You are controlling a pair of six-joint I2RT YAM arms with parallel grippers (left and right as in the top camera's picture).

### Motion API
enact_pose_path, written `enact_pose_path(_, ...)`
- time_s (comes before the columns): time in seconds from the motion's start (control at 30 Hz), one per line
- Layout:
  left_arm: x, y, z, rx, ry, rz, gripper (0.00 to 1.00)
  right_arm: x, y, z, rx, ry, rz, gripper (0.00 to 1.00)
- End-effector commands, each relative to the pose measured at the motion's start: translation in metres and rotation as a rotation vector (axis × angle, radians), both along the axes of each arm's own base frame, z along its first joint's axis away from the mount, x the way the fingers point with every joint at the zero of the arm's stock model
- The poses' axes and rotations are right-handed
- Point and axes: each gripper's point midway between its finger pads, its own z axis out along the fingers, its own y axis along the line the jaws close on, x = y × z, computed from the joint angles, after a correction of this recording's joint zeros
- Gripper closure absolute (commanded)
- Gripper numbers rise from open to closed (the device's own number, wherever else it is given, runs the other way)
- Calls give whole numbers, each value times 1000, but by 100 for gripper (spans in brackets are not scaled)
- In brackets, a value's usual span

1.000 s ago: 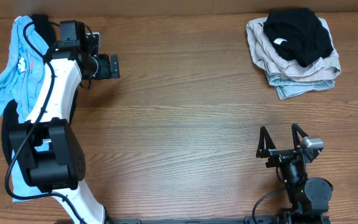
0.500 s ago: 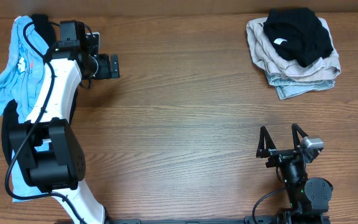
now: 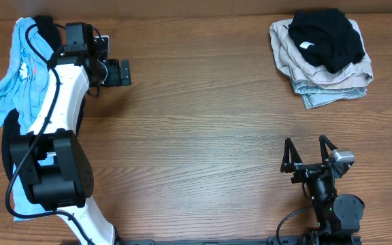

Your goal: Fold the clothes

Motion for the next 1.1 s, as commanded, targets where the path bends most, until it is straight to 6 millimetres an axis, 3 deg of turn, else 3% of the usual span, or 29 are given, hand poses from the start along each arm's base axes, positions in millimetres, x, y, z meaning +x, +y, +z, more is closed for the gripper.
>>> enact_pose_path(0.0,2,3,5,1,-14,11,0,0,-1,-2,1,-5,-10,0)
enact_pose_path(0.3,2,3,6,2,-16,11,0,0,-1,-2,1,-5,-10,0)
enact_pose_path(0.4,2,2,22,4,-49,9,0,0,-1,-2,1,-5,-10,0)
enact_pose_path(0.53,-1,-2,71,13,-156,2,0,0,-1,-2,1,-5,-10,0)
enact_pose_path(0.73,-24,-6,166,29,-368,-3,0,0,-1,-2,1,-5,-10,0)
enact_pose_path(0.9,-63,-2,247,78,-561,16,0,0,-1,-2,1,-5,-10,0)
enact_pose_path(1.07,-113,6,306,139,-707,73,0,0,-1,-2,1,-5,-10,0)
